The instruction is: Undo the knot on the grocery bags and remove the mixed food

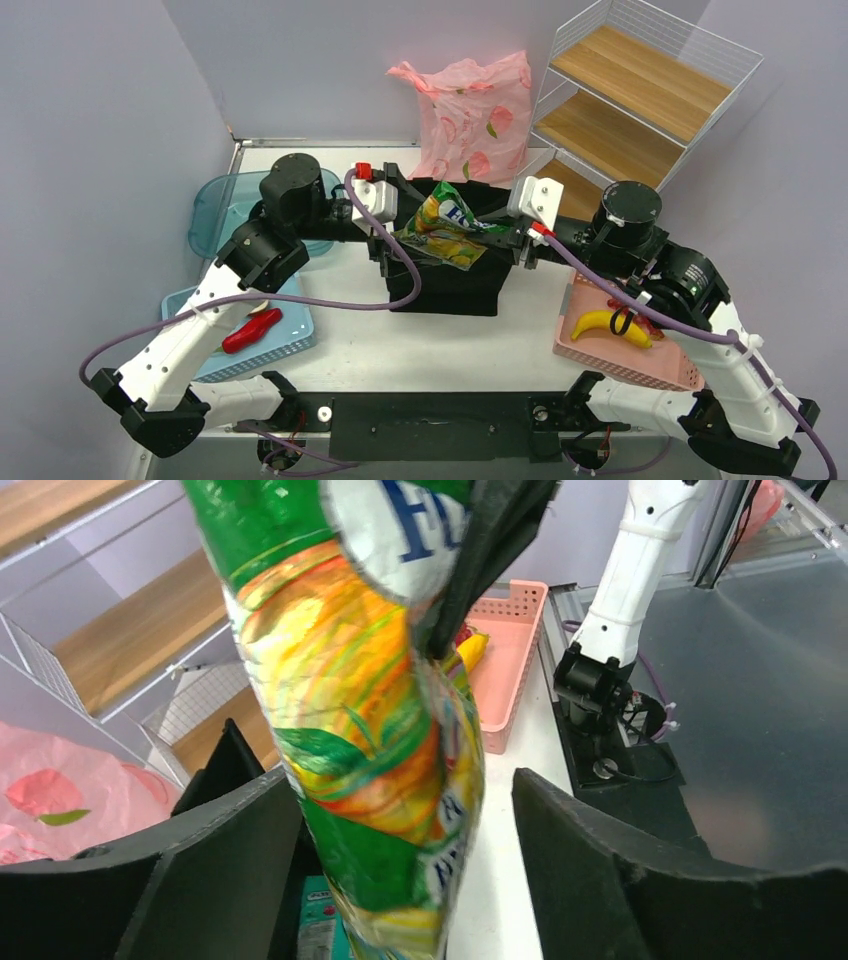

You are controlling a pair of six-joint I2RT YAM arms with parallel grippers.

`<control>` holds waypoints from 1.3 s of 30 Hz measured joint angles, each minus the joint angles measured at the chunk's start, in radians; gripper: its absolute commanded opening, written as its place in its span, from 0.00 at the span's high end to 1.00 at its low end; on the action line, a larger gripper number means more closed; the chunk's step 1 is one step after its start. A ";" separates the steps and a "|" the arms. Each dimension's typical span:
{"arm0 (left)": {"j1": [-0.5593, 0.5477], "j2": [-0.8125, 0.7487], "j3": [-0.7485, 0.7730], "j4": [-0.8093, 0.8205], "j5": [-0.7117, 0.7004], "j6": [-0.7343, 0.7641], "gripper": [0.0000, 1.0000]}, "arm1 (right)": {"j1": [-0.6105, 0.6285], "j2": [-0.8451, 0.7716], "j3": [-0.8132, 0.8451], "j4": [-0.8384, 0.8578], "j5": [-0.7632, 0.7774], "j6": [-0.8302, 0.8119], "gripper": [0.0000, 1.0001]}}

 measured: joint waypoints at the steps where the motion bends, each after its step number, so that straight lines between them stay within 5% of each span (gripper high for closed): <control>1: -0.003 0.005 0.000 0.001 -0.006 -0.006 0.42 | 0.006 0.003 0.000 0.007 -0.004 0.011 1.00; 2: -0.005 0.008 0.000 0.002 -0.013 -0.021 0.50 | 0.009 0.005 0.000 0.014 -0.007 0.022 1.00; 4: -0.005 0.008 0.000 0.007 -0.018 -0.058 0.84 | 0.013 0.007 0.000 0.029 -0.006 0.050 1.00; 5: -0.004 0.008 0.000 0.012 -0.015 -0.083 0.93 | 0.013 0.008 0.000 0.037 -0.002 0.064 0.98; 6: 0.001 0.008 -0.001 0.024 -0.013 -0.108 1.00 | 0.013 0.008 0.000 0.045 0.000 0.084 0.87; 10: 0.032 0.008 -0.042 0.134 0.010 -0.251 1.00 | -0.031 0.019 0.005 0.072 -0.008 0.185 0.48; 16: 0.146 0.025 -0.088 0.311 -0.006 -0.527 1.00 | -0.243 0.053 0.015 0.150 -0.004 0.453 0.39; 20: 0.160 0.052 -0.088 0.423 -0.030 -0.640 1.00 | -0.259 0.010 -0.086 0.270 -0.016 0.640 0.38; 24: 0.159 0.087 -0.087 0.489 -0.037 -0.718 1.00 | -0.259 -0.010 -0.166 0.349 -0.028 0.774 0.22; 32: 0.159 0.151 -0.031 0.525 -0.034 -0.774 1.00 | -0.247 -0.001 -0.248 0.469 -0.081 0.885 0.35; 36: 0.159 0.154 -0.023 0.544 -0.016 -0.780 1.00 | -0.220 0.004 -0.280 0.468 -0.104 0.880 0.63; 37: 0.159 0.155 -0.022 0.547 -0.008 -0.781 1.00 | -0.216 0.007 -0.285 0.468 -0.105 0.878 0.77; 39: 0.160 0.155 -0.020 0.551 0.004 -0.781 0.84 | -0.217 0.012 -0.286 0.466 -0.104 0.872 0.99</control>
